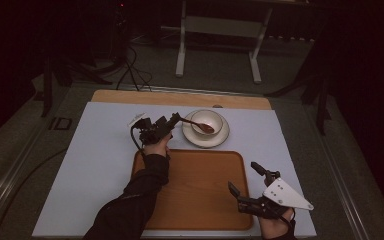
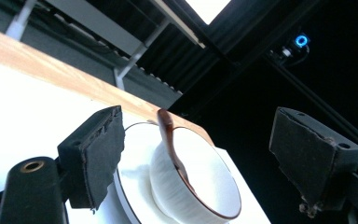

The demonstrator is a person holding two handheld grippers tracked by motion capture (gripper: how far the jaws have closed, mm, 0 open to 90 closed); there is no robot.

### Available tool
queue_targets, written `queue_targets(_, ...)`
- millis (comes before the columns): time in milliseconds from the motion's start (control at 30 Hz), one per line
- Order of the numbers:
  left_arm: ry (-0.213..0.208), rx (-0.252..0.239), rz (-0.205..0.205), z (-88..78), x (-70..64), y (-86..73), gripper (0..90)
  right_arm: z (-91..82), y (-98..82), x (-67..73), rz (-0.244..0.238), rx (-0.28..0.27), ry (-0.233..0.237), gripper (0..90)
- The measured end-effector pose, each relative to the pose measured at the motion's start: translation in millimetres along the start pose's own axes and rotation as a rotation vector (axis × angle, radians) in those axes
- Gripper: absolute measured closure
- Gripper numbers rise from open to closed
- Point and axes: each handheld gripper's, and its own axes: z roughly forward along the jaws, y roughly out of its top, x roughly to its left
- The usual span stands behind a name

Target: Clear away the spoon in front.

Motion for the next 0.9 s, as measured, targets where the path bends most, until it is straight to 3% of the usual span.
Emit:
queue_targets(400,0.067,-0.002,-0.05,26.1,1.0,-9.9,32.1,1.8,-2.0,-1.1,0.017,0.013,0.016,12.0)
queue_targets(633,0.089,-0.015,-0.106,36.6,-2.6,-9.6,47.1,1.9,-3.4,-2.5,0.028,0.01,0.03,12.0)
queue_targets(900,0.137,-0.015,-0.129,37.9,-6.1,-10.1,69.5,1.6,-3.2,-2.8,0.028,0.011,0.03,12.0)
